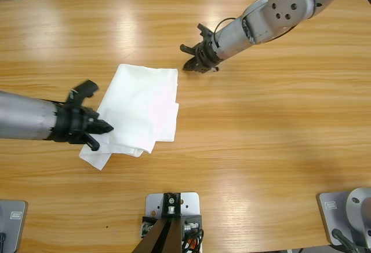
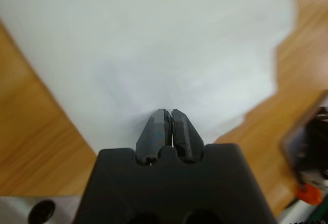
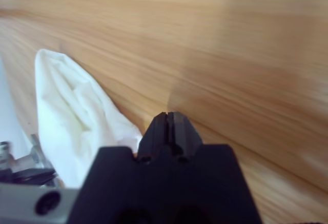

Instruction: Fold clothes

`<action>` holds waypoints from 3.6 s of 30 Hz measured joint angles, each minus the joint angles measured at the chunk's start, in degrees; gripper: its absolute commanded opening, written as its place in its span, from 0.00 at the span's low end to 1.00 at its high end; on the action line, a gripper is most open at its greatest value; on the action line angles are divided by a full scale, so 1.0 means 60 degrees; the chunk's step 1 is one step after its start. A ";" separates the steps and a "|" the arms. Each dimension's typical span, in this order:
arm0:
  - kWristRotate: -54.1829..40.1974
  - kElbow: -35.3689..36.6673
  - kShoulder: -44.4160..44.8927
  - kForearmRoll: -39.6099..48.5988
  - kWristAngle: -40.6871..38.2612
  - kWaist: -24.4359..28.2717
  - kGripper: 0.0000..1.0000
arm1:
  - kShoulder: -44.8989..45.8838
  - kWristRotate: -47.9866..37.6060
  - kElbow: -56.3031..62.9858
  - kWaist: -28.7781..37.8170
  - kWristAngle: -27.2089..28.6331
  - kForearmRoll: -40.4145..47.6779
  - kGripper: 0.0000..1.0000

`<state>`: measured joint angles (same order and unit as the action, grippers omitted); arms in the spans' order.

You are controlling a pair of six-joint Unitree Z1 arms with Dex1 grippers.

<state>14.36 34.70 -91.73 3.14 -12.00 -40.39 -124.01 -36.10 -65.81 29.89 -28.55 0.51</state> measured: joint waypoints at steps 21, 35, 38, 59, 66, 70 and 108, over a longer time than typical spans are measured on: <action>-0.9821 0.6197 -0.1782 0.6949 0.0177 -0.0166 1.00 | 0.5803 0.1026 0.0785 0.0684 0.4068 -0.5468 1.00; -1.1085 0.7098 -0.4113 0.7239 0.1107 -0.0337 1.00 | 0.5995 0.1027 0.0818 0.0708 0.4143 -0.5721 1.00; -1.1066 0.7271 -0.4447 0.7246 0.1114 -0.0337 1.00 | 0.5995 0.1027 0.0817 0.0708 0.4179 -0.5721 1.00; -0.4363 1.5555 -0.8426 1.0347 0.2963 0.4032 1.00 | 0.5828 0.1027 0.0786 0.0528 0.4240 -0.5721 1.00; -0.1503 1.7269 -0.9190 1.1263 0.2258 0.5347 1.00 | 0.5519 0.1027 0.0782 0.0523 0.4239 -0.5721 1.00; -0.0533 1.8190 -0.9589 1.1698 0.2200 0.5805 1.00 | 0.5476 0.1027 0.0782 0.0523 0.4237 -0.5721 1.00; -0.0556 0.2586 0.5276 0.7229 0.0474 0.5830 1.00 | 0.9274 0.3677 0.1806 0.0513 0.6574 -0.9085 1.00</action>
<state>11.02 50.21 -60.07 46.51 -9.16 -5.41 -68.36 -14.04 -54.98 32.97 10.90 -54.00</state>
